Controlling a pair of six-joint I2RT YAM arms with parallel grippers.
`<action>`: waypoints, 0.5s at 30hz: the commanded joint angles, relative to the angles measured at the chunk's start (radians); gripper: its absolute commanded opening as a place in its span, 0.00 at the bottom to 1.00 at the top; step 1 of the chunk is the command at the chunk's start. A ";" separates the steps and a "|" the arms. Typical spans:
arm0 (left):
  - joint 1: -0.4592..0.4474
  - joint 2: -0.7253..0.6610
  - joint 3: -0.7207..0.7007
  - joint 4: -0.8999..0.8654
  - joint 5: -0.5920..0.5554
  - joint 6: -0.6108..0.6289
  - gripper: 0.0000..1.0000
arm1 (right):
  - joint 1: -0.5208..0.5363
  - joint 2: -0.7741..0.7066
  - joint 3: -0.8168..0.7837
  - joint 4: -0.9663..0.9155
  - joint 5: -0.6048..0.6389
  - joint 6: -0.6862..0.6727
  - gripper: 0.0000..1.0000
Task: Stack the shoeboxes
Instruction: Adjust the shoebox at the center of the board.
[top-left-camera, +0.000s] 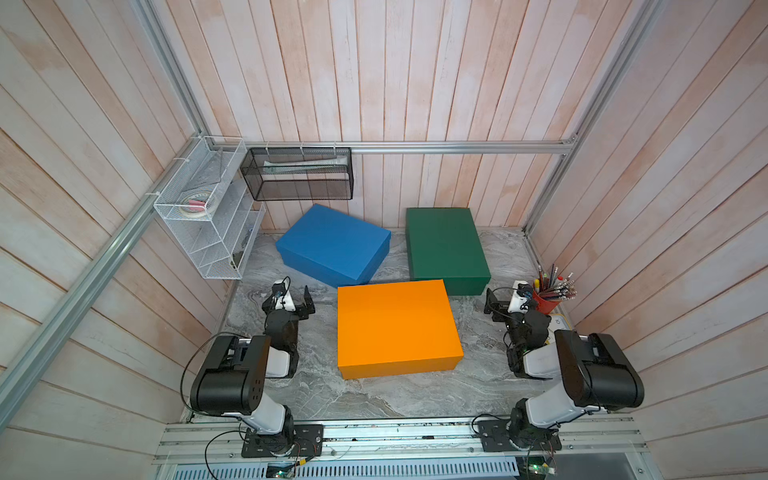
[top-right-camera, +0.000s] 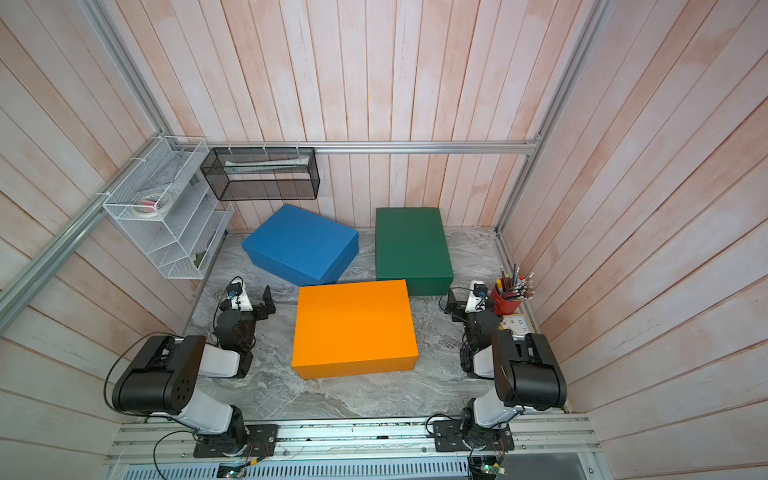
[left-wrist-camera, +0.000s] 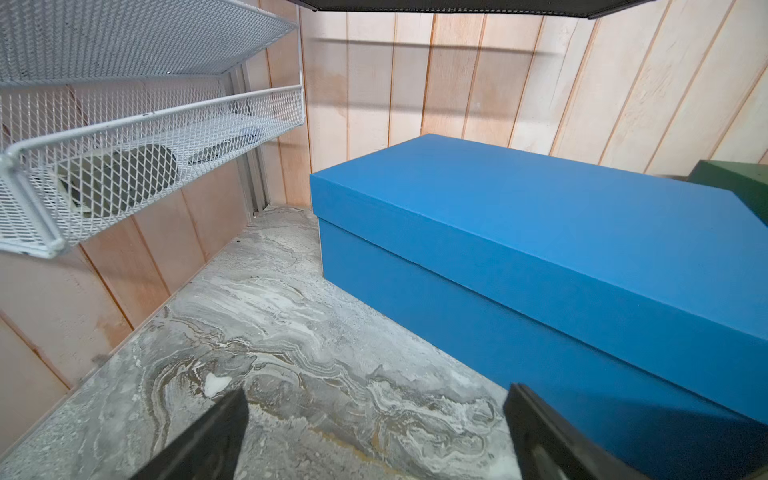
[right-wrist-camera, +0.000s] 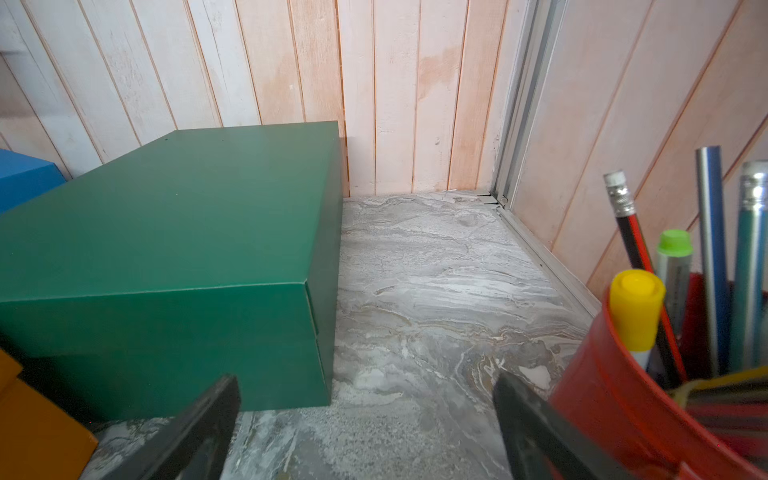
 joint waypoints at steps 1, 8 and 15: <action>0.004 -0.003 0.004 -0.001 0.006 0.010 1.00 | -0.002 -0.003 0.012 -0.005 0.006 -0.008 0.98; 0.005 -0.003 0.005 -0.001 0.005 0.010 1.00 | -0.005 -0.002 0.012 -0.005 0.002 -0.006 0.98; 0.005 -0.003 0.005 -0.001 0.006 0.010 1.00 | -0.004 -0.001 0.014 -0.006 0.001 -0.005 0.98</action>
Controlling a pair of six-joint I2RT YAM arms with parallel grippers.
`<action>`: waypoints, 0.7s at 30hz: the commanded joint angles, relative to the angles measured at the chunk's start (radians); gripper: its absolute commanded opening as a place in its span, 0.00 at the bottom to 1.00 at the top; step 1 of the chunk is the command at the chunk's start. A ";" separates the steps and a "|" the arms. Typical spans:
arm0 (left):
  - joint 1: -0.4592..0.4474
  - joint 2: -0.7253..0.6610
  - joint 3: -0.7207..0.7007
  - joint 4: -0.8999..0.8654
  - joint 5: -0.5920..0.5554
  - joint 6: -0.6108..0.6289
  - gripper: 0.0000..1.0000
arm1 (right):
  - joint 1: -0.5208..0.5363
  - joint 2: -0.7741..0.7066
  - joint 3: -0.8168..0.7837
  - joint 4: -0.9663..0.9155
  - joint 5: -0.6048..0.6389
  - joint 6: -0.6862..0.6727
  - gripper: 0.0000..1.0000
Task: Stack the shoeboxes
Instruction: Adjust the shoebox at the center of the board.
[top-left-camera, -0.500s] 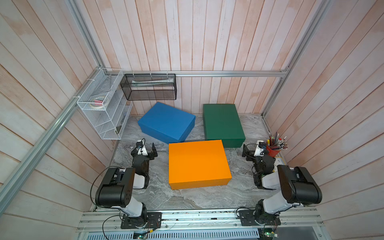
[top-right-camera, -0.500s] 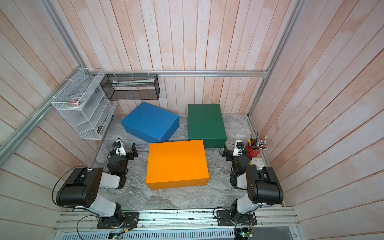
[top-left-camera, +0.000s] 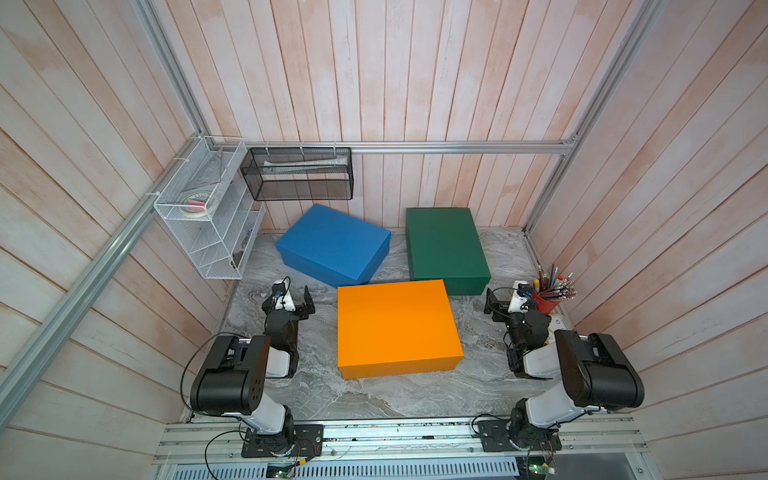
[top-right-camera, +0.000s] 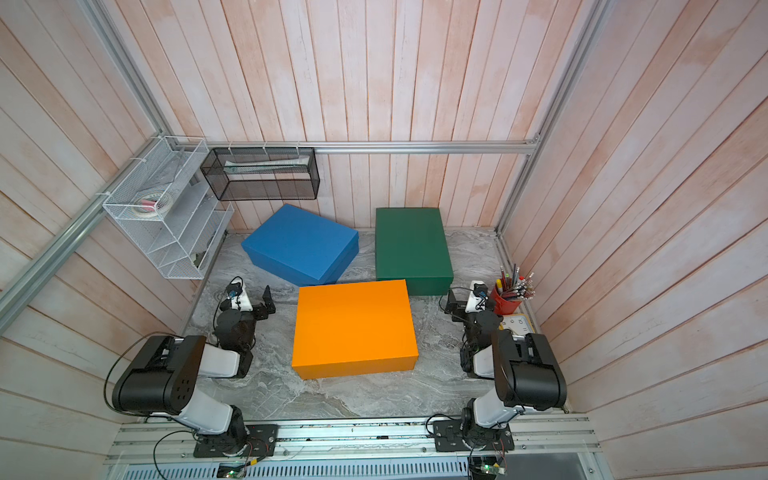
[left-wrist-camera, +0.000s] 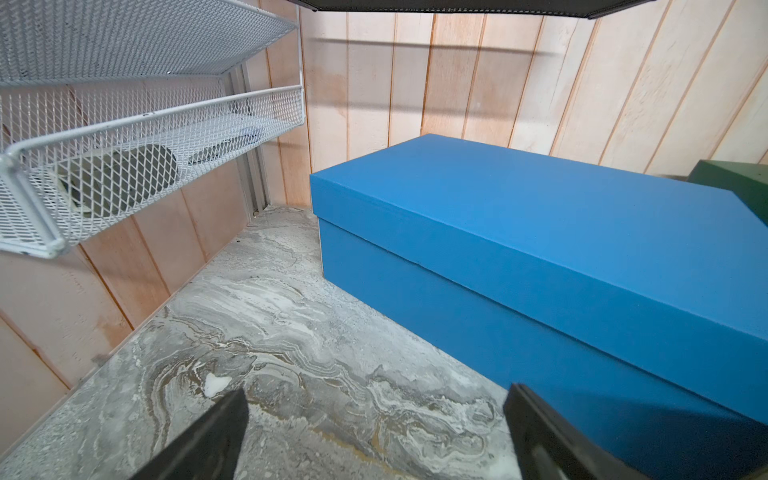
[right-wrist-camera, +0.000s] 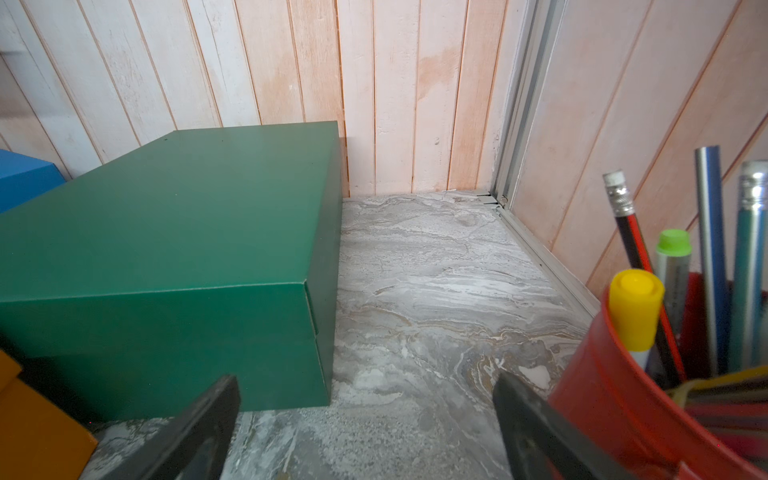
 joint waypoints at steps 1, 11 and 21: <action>0.006 -0.003 0.005 -0.001 0.006 0.010 1.00 | -0.004 -0.001 0.013 -0.006 0.002 -0.005 0.98; 0.005 -0.003 0.007 -0.002 0.005 0.010 1.00 | -0.002 -0.001 0.014 -0.008 0.003 -0.006 0.98; -0.012 -0.297 0.122 -0.426 -0.009 -0.002 1.00 | 0.002 -0.326 0.186 -0.526 0.044 0.097 0.98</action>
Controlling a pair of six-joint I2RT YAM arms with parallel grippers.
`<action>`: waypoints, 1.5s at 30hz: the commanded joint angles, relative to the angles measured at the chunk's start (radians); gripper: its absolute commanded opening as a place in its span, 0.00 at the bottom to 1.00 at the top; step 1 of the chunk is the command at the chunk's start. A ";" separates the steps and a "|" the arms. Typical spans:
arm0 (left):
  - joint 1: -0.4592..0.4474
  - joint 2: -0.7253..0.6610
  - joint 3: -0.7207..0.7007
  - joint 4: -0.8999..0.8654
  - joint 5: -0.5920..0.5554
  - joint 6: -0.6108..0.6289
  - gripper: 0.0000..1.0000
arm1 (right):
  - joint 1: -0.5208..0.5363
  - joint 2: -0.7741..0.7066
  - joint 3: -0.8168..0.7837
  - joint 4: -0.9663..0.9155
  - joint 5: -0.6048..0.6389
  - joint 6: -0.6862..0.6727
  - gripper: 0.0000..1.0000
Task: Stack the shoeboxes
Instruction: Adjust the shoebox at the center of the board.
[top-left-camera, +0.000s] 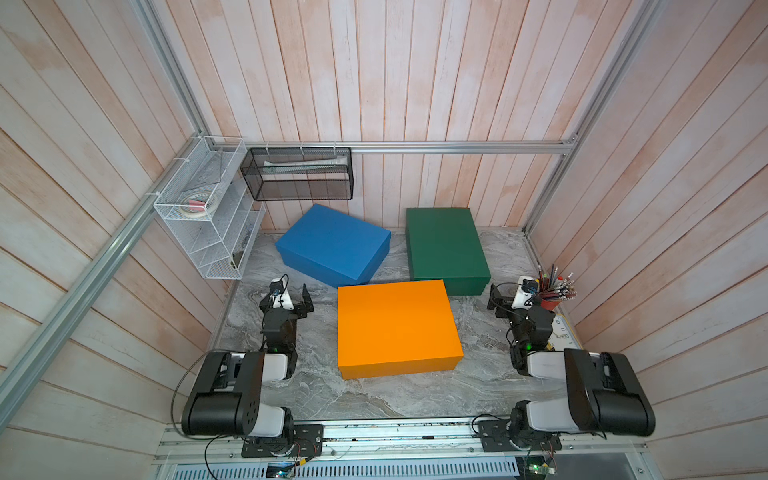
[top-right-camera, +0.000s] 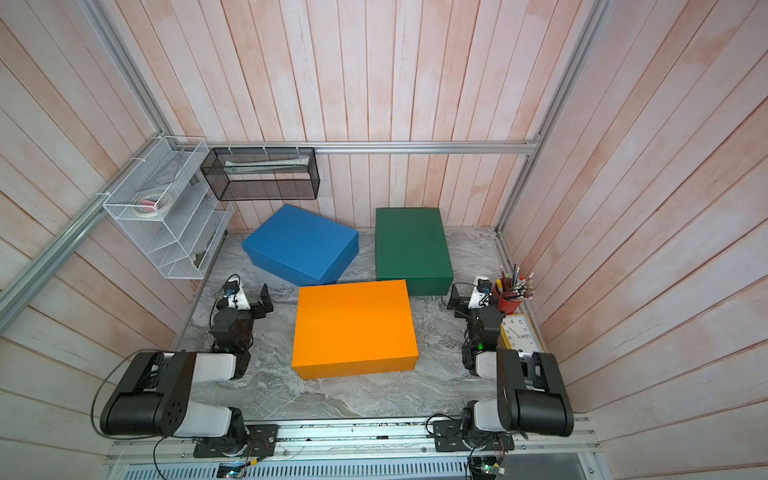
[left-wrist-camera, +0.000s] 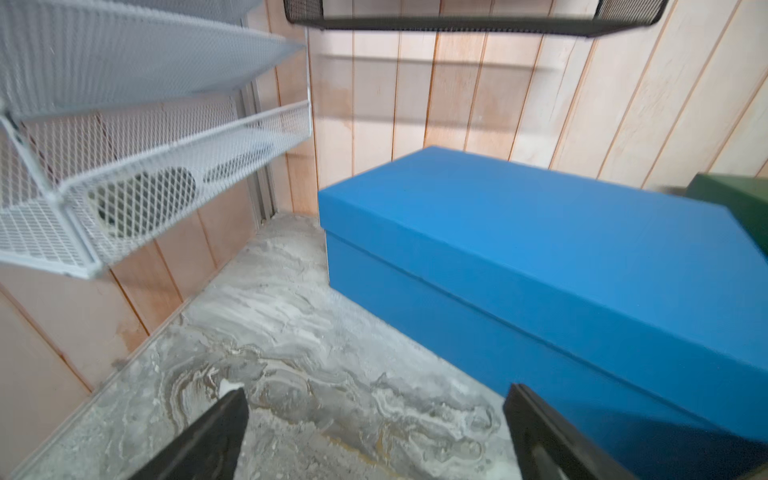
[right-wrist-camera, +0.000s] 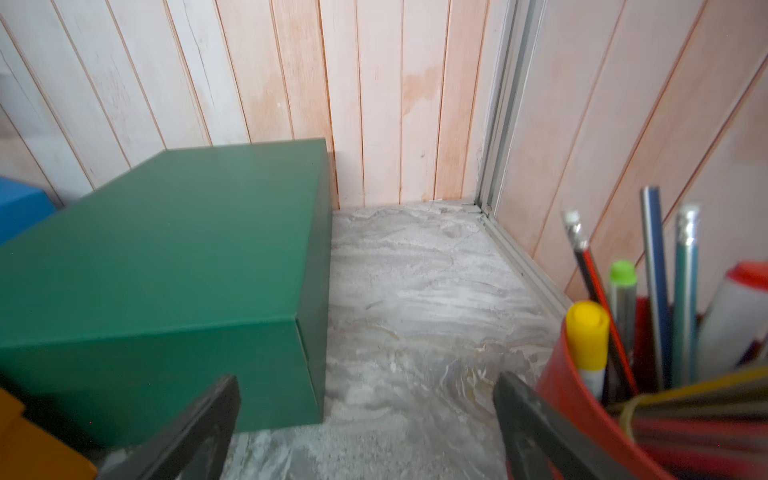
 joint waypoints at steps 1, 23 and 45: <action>-0.005 -0.135 0.130 -0.315 0.028 -0.021 1.00 | 0.006 -0.127 0.149 -0.338 -0.041 0.087 0.96; -0.003 0.146 0.817 -1.072 0.266 -0.102 1.00 | 0.565 0.396 0.942 -0.799 -0.349 0.295 0.89; 0.081 0.521 1.219 -1.132 0.124 -0.041 1.00 | 0.665 0.788 1.295 -0.739 -0.433 0.504 0.98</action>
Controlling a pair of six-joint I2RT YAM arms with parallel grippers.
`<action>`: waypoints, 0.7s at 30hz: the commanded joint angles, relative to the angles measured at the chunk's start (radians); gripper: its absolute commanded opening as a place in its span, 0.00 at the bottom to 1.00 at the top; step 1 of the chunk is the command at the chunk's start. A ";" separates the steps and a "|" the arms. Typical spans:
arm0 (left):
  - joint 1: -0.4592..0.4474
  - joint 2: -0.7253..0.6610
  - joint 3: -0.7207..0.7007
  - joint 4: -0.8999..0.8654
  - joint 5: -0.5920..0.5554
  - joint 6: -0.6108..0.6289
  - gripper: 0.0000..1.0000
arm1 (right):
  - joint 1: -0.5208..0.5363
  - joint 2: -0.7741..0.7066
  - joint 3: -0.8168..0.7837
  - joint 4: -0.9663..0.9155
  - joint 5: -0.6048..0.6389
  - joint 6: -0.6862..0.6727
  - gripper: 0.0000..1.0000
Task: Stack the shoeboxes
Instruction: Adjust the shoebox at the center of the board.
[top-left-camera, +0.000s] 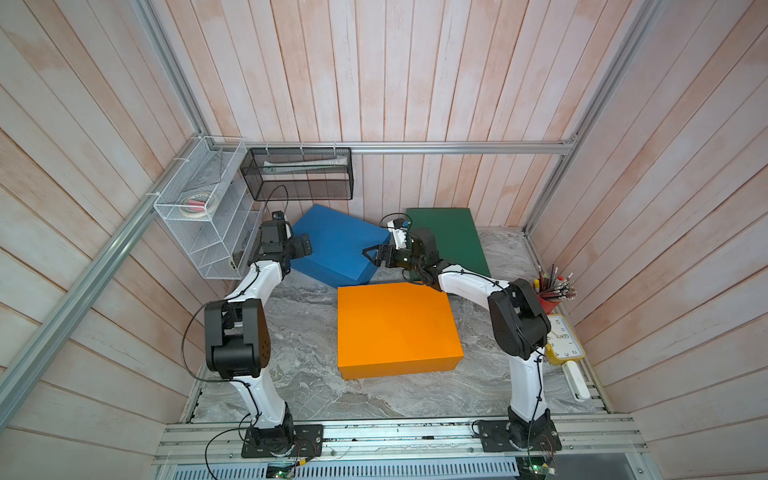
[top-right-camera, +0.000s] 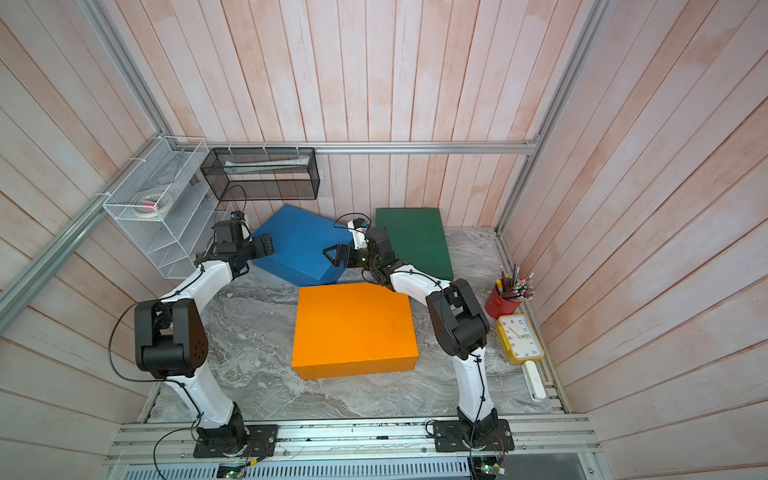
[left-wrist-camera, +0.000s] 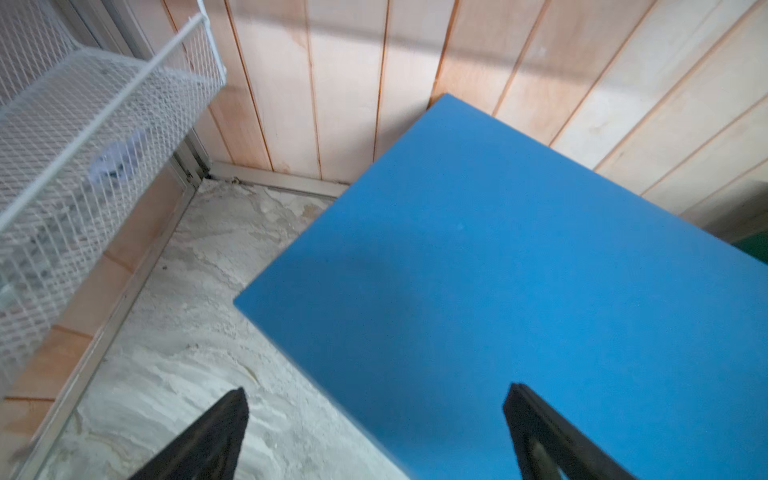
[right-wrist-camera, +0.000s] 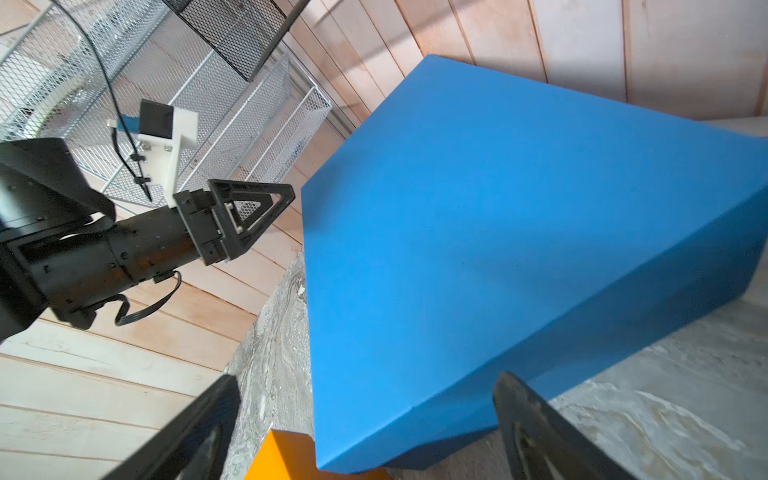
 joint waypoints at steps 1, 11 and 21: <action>0.010 0.051 0.111 -0.029 -0.026 0.023 1.00 | 0.002 0.038 0.048 -0.028 -0.006 0.004 0.98; 0.022 0.189 0.287 -0.105 -0.044 0.017 1.00 | 0.005 0.096 0.122 -0.057 -0.014 0.013 0.98; 0.036 0.288 0.414 -0.171 -0.036 0.006 1.00 | 0.005 0.115 0.149 -0.114 0.018 -0.017 0.98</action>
